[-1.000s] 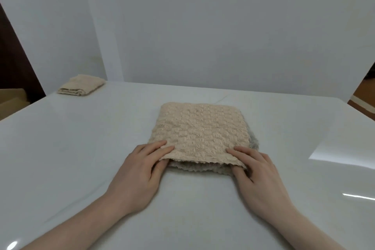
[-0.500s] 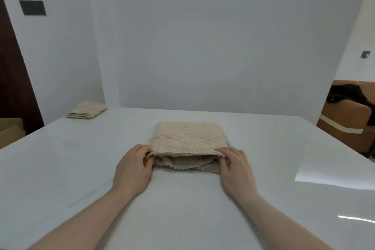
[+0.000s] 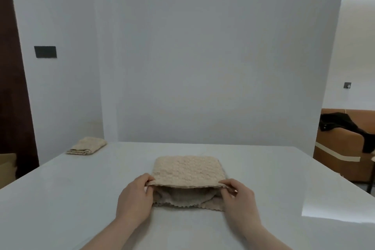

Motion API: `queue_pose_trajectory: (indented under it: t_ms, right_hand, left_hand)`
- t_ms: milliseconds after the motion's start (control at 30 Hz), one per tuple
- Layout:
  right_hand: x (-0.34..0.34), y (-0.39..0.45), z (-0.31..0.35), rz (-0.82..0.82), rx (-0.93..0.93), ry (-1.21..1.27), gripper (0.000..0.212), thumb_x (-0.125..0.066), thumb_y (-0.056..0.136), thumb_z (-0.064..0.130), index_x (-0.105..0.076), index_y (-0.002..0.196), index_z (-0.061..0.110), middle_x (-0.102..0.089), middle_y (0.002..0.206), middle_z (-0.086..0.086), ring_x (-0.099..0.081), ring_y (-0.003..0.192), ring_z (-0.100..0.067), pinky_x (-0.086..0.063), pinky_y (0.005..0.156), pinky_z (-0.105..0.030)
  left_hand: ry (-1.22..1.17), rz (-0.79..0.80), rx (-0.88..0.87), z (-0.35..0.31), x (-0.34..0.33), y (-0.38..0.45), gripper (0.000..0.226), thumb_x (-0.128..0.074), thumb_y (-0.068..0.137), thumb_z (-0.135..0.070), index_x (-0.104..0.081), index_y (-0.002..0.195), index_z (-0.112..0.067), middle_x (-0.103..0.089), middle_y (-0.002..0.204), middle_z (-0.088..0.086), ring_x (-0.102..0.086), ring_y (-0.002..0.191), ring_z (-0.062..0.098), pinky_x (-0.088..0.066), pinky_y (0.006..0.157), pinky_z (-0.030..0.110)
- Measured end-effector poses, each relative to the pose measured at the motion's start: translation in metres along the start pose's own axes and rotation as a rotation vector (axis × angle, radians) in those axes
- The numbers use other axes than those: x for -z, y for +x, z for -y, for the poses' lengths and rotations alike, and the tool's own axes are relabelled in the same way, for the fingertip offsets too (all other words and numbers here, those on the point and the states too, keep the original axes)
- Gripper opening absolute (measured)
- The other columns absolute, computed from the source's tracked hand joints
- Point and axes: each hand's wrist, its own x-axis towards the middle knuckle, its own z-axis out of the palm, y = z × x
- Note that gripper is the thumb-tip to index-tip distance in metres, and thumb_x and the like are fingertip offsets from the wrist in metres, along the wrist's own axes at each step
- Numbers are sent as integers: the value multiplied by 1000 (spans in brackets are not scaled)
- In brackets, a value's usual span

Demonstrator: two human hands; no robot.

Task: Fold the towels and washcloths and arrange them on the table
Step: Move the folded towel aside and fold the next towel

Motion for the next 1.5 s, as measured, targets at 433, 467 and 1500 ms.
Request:
queue_pose_trajectory:
  t_ms: [433, 467, 1500]
  right_hand:
    - [98, 46, 144, -171, 187, 156, 19, -61, 98, 21, -73, 90, 33, -72, 83, 18, -64, 80, 2, -48, 70, -16]
    - [107, 42, 151, -187, 201, 162, 18, -62, 97, 22, -74, 90, 33, -72, 81, 15, -63, 75, 0, -47, 66, -15]
    - [56, -12, 9, -45, -182, -273, 34, -69, 92, 38, -62, 68, 15, -64, 63, 2, -60, 66, -13, -43, 59, -30]
  left_hand:
    - [-220, -196, -170, -132, 143, 52, 14, -58, 97, -31, -66, 86, -31, -70, 79, -10, -65, 80, 14, -52, 72, 35]
    - [-241, -195, -188, -139, 154, 48, 16, -59, 98, -34, -66, 84, -31, -69, 76, -9, -65, 78, 14, -52, 70, 35]
    - [88, 133, 178, -51, 22, -28, 35, -62, 92, -54, -69, 74, -25, -67, 71, -11, -63, 72, 11, -45, 57, 25]
